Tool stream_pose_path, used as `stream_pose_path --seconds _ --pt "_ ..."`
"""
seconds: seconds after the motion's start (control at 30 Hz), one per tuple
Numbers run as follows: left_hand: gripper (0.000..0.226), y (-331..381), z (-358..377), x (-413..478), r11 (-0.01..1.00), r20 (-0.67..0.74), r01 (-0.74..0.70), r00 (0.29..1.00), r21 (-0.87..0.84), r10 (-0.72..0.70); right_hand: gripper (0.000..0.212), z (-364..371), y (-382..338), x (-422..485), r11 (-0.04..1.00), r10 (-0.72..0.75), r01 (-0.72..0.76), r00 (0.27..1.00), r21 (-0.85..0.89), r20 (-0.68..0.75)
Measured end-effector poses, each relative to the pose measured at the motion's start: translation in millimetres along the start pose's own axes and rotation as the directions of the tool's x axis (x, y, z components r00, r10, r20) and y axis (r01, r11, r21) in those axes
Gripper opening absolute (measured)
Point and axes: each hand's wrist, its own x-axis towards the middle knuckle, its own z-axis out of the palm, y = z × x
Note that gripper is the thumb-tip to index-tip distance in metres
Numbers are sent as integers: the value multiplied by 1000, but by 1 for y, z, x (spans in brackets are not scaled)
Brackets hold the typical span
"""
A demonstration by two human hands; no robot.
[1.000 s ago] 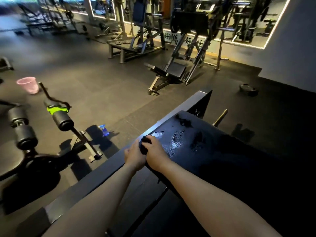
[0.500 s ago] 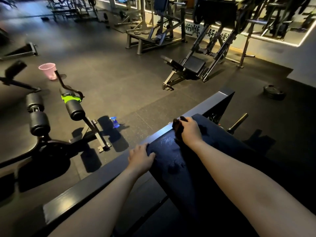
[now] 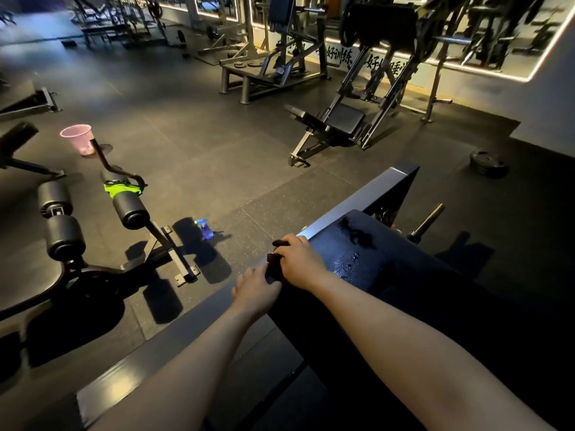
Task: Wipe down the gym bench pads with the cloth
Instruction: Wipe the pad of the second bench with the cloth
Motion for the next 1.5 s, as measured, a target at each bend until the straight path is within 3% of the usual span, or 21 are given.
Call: stream_pose_path --seconds 0.13,0.27,0.4,0.47,0.57,0.67,0.9,1.07,1.13,1.23,1.33,1.5 --pt "51 12 0 9 999 -15 -6 1000 51 7 32 -15 35 18 996 56 -58 998 -71 -27" --pt "48 20 4 19 999 9 4 1000 45 -5 28 -48 103 37 968 231 -238 969 -77 -90" --pt "47 29 11 22 999 -15 25 1000 45 -24 30 -49 94 41 936 327 -340 936 -89 -133" --pt "46 33 14 23 998 -32 27 999 53 -25 31 -43 67 37 948 289 -300 951 -106 -106" --pt "34 42 13 29 998 -35 45 998 43 -43 37 -26 28 22 993 91 -91 996 -70 6" --pt "34 50 14 39 998 -16 53 999 19 -52 38 -23 33 20 995 55 -53 998 -86 27" --pt "44 57 24 46 997 -52 27 998 74 -23 37 -73 121 59 937 279 -279 960 -212 -30" --pt "44 56 24 45 994 -40 5 999 109 -1 34 -74 131 73 865 423 -437 899 -245 -112" --pt "45 56 24 46 994 -32 6 999 106 -3 33 -74 119 70 882 404 -415 910 -223 -96" --pt "47 56 27 49 992 -37 38 999 117 -34 31 -60 89 53 952 178 -191 981 -240 -74" --pt "47 60 30 50 987 -64 67 996 143 -58 29 -51 80 41 963 6 -16 999 -270 -39" --pt "44 57 31 50 991 -81 42 996 130 -31 27 -70 127 50 989 98 -107 992 -106 -84"
